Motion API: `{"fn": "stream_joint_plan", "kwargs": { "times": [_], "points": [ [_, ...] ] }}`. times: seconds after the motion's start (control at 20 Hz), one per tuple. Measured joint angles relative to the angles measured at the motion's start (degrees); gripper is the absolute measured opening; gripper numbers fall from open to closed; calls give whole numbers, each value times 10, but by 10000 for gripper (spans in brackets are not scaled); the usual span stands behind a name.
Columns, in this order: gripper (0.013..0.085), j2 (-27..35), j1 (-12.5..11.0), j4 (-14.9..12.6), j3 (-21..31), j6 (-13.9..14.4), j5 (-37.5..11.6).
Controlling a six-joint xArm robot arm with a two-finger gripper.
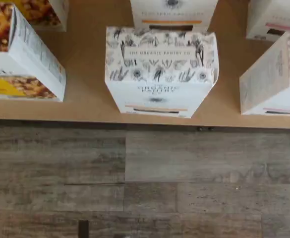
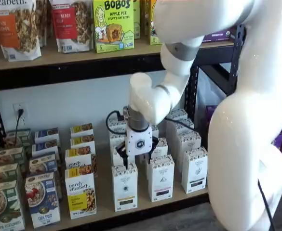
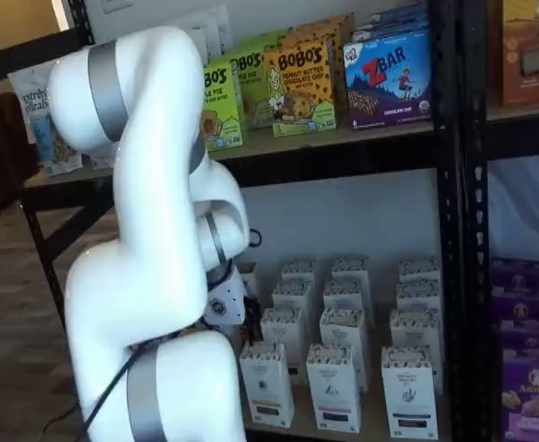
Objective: Pick up the white box with a yellow strip in the middle, on the bottom shelf, the fourth box from the left
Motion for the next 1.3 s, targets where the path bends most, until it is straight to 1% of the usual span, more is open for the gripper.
{"fn": "stream_joint_plan", "kwargs": {
  "times": [0.1,0.35,0.5,0.7,0.8,0.95,1.1,1.3],
  "points": [
    [850,16,-2,-4,-9,2,-10],
    [850,50,-7,-2,-30,-4,-31],
    [850,66,-12,-7,-44,-4,-31],
    [850,90,-24,-4,-58,-18,-42],
    [850,102,-30,-14,-68,-15,-41],
    [850,120,-37,-13,-82,-22,-42],
    [850,146,-42,-29,-105,-11,-42],
    [850,173,-41,-22,-129,-18,-53]
  ]
}}
